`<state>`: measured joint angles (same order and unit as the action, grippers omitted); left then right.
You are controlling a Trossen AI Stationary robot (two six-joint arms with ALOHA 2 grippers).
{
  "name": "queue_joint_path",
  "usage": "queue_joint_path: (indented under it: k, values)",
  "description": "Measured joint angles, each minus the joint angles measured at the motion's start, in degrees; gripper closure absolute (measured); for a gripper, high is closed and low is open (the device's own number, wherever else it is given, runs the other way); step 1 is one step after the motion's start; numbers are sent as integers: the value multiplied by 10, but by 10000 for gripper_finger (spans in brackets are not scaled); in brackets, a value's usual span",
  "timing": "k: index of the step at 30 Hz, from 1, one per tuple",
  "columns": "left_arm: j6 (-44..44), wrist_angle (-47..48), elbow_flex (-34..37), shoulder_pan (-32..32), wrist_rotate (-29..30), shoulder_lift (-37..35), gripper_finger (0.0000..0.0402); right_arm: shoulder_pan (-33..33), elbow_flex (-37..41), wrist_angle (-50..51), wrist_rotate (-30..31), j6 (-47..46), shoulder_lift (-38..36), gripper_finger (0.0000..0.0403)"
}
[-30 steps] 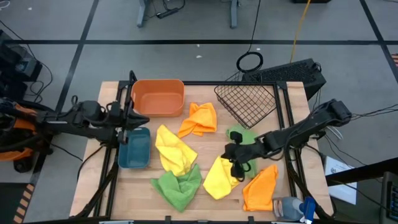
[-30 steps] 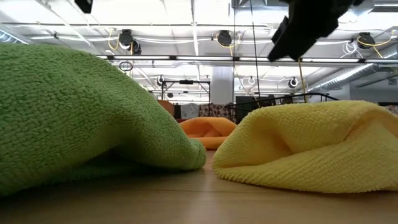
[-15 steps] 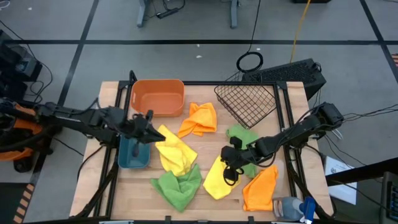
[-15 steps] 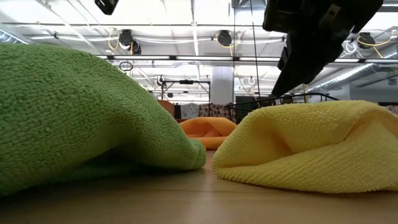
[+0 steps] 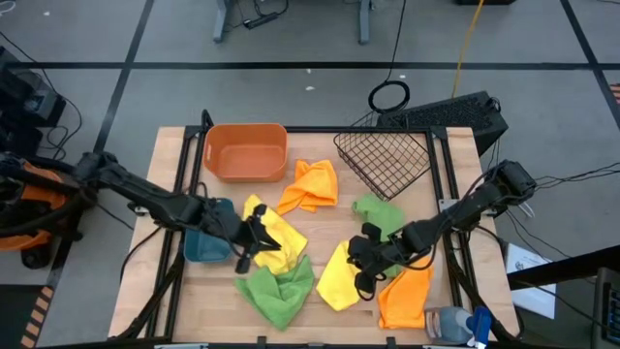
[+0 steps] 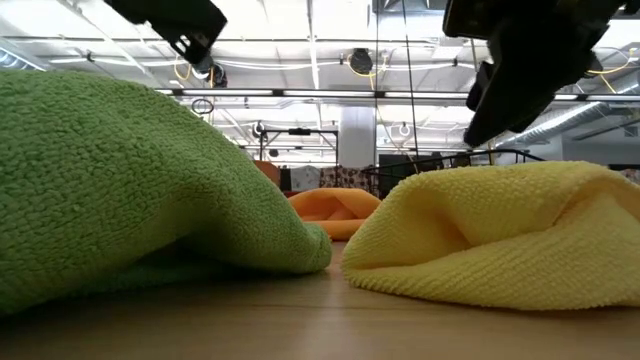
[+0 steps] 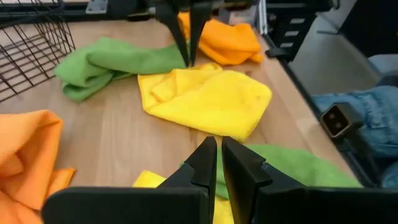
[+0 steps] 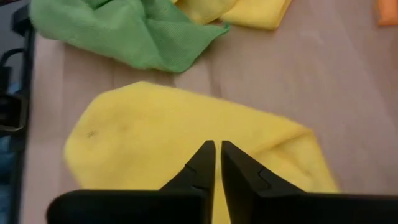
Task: Sort microfiber towel by color & place in baskets
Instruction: Put the right yellow microfiber towel into the orange bin
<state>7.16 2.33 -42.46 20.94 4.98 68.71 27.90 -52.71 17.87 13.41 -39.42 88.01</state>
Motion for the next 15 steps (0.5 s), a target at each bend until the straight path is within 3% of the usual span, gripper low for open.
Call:
queue_joint_path:
  k: [8, 15]
  values:
    - [0, -57, 0, 15, 5, 75, 363, 34, 0, 0, -15, -59, 0, 295]
    - [14, -70, 0, 17, 17, 90, 273, 69, 0, 0, 15, -104, 0, 204]
